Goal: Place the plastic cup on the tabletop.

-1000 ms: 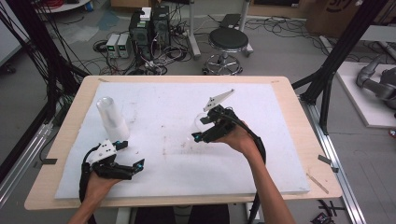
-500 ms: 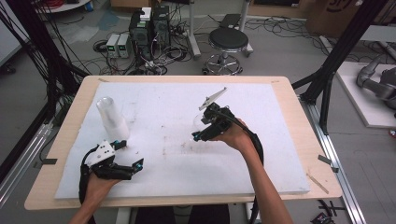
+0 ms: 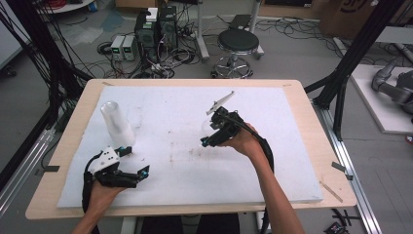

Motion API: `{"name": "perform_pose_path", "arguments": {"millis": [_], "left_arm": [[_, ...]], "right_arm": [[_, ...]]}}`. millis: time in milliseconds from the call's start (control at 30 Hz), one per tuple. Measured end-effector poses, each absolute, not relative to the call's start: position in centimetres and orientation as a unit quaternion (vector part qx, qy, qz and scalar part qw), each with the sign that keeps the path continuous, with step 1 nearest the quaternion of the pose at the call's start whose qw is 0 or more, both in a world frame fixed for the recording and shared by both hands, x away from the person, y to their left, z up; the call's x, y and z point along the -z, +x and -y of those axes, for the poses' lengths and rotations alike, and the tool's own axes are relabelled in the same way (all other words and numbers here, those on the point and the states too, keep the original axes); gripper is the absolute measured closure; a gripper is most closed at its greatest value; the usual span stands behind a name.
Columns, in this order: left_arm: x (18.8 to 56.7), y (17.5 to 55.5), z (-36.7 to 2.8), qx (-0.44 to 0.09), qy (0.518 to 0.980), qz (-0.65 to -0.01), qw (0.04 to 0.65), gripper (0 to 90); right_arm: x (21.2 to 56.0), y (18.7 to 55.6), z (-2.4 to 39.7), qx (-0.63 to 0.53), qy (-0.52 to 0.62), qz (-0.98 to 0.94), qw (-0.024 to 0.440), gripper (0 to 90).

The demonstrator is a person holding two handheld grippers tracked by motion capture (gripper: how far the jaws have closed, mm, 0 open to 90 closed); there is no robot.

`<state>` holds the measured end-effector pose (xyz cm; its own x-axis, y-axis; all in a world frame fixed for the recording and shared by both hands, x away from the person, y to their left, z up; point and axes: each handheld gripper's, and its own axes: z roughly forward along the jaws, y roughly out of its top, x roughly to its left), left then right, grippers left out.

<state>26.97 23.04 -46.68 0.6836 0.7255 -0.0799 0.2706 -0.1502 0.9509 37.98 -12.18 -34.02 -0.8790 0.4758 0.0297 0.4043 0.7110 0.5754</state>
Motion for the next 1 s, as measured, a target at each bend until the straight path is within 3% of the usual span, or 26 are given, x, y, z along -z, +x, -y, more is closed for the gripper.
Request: {"name": "perform_pose_path", "arguments": {"millis": [767,1000], "left_arm": [[46.7,27.0,-23.0,-0.207,0.732,-0.339,0.553,1.8],[46.7,27.0,-23.0,-0.205,0.729,-0.343,0.555,1.8]], "right_arm": [[38.5,39.5,8.5,-0.204,0.234,-0.946,0.095,29.9],[39.4,39.6,8.5,-0.235,0.246,-0.935,0.100,30.2]]}}
